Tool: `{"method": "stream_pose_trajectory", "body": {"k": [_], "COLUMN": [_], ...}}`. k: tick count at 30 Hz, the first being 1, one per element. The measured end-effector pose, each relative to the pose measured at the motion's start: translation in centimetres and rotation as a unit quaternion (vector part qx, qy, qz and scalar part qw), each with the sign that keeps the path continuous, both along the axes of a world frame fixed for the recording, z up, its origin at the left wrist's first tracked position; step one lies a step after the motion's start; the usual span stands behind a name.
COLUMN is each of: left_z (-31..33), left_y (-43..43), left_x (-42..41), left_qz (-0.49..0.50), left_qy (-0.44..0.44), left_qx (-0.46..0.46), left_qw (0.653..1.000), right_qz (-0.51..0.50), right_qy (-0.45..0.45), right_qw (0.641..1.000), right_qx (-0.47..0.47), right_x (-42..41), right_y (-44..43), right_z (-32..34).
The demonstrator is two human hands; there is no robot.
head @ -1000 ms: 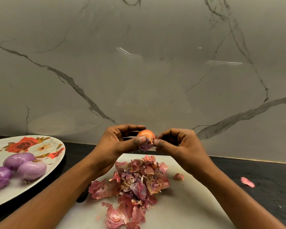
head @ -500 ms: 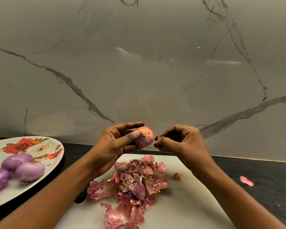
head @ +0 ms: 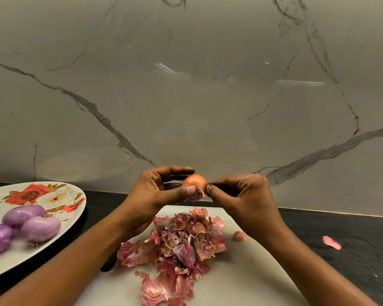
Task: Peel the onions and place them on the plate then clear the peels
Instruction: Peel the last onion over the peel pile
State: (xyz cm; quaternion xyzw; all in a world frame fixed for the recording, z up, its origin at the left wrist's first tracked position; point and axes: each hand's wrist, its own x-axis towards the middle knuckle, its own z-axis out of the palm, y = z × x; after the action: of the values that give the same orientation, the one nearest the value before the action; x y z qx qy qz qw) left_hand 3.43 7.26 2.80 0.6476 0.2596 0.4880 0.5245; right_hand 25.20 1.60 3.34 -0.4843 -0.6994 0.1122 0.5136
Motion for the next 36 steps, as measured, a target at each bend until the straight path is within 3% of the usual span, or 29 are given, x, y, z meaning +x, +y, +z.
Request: {"method": "stream_pose_trajectory", "body": {"k": [10,13,15,17,26,36], "left_z": [0.2,0.4,0.4,0.3,0.2,0.3], "left_y": [-0.1,-0.1,-0.1,-0.1,-0.3,-0.2], "left_x": [0.1,0.0,0.0,0.0,-0.2,-0.3], "left_qz": [-0.022,-0.032,-0.041,-0.049,-0.075,-0.089], "left_qy": [-0.041,-0.055,-0.055,-0.044,-0.009,-0.036], "left_qx": [-0.033,-0.051,-0.056,-0.053,-0.054,-0.074], "left_qw": [0.998,0.997,0.996,0.996,0.996,0.993], "right_qz": [-0.050,0.002,0.080,0.121,0.133,0.096], "right_qy": [-0.028,0.094,0.197,0.226,0.193,0.164], "right_qw": [0.998,0.994,0.965,0.945,0.952,0.968], "right_qx": [0.014,-0.061,-0.152,-0.204,-0.195,-0.165], "right_x": [0.1,0.4,0.1,0.0,0.1,0.2], "right_y": [0.3,0.1,-0.2,-0.3,-0.5,-0.2], "right_z": [0.0,0.7,1.4,1.7,1.5,1.3]}}
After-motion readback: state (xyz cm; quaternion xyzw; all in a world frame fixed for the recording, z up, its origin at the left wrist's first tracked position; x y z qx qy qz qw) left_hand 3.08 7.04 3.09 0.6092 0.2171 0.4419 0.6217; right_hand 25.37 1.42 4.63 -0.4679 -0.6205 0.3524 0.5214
